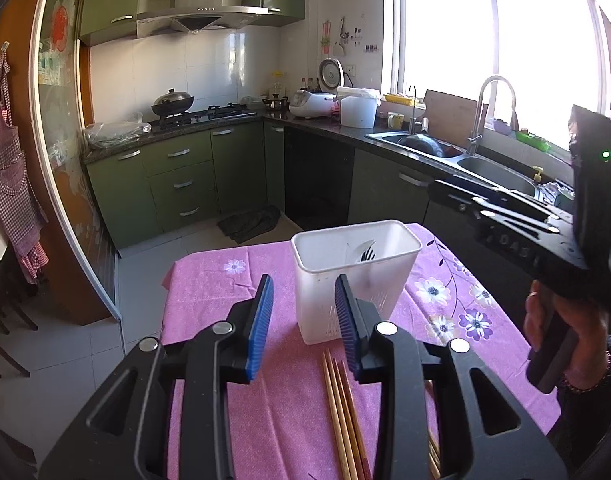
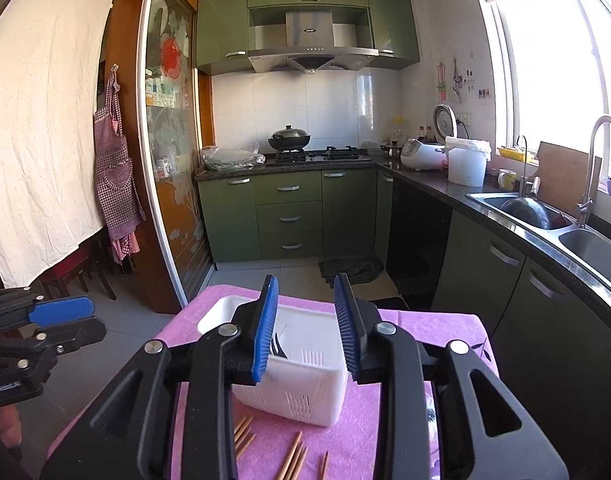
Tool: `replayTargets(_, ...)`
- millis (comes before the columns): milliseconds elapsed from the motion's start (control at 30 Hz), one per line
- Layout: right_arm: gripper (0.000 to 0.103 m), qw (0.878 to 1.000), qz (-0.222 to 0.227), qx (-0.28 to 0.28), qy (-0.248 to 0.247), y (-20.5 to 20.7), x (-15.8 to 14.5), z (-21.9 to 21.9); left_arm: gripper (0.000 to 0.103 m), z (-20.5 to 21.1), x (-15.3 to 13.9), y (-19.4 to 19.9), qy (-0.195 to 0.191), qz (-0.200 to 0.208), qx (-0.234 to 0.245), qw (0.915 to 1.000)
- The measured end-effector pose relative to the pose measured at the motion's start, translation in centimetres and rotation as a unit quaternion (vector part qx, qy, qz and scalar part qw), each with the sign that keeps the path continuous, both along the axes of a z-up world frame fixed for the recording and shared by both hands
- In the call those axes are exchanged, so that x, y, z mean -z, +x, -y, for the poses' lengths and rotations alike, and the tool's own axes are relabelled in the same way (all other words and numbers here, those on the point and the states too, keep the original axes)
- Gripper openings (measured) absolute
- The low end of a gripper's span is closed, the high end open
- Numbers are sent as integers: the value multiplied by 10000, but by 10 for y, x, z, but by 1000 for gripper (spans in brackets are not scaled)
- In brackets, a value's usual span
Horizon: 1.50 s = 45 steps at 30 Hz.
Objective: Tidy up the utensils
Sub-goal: 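Lift the spoon into the white holder with the left tool while the right tool drops the fork in, then lower the left tool and grasp a wooden chopstick, lifting it upright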
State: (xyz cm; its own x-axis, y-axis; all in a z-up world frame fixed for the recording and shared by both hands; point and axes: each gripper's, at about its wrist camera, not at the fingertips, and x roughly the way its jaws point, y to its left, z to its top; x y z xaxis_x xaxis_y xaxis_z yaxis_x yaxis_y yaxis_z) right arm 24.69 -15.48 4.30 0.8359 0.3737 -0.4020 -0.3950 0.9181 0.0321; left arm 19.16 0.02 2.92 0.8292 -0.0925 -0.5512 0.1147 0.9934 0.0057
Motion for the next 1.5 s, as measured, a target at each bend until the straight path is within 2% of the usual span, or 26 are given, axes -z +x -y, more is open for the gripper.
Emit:
replayTargets(133,32,9977,-589,-20,-334,-24,18,18,35,3,17,-7,173,-361,-50,9992)
replayTargets(233,34,9924,-1060,-37,-623,-41,46,32,35,8,43,-4,280,-948,-90,9951)
replayTargets(333,34,9874,-1279,29,-930,-56,72,39,34,11,73,11,235,-1644,-50,9861)
replayTargets(400,34,9848,-1443,44,-970,-61,86,47,27,15,94,22,230,-2075,-11,9780)
replayTargets(433,34,9837,-1511,50,-974,-63,91,50,20,18,104,28,223,-2264,10,9738)
replayTargets(567,36,9815,-1658,70,-958,-65,104,63,17,26,137,47,219,-2799,0,9598)
replayTargets(767,37,9799,-1759,18,-940,-63,110,66,17,33,156,60,326,-3092,-46,9504)
replayTargets(1267,37,9760,-1976,-65,-914,-54,122,60,16,39,175,75,468,-3382,-49,9399)
replayTargets(1333,40,9762,-1964,-58,-914,-55,122,61,16,39,177,77,477,-3400,-72,9392)
replayTargets(1500,41,9755,-1993,-63,-933,-55,124,61,16,42,180,81,550,-3446,-81,9371)
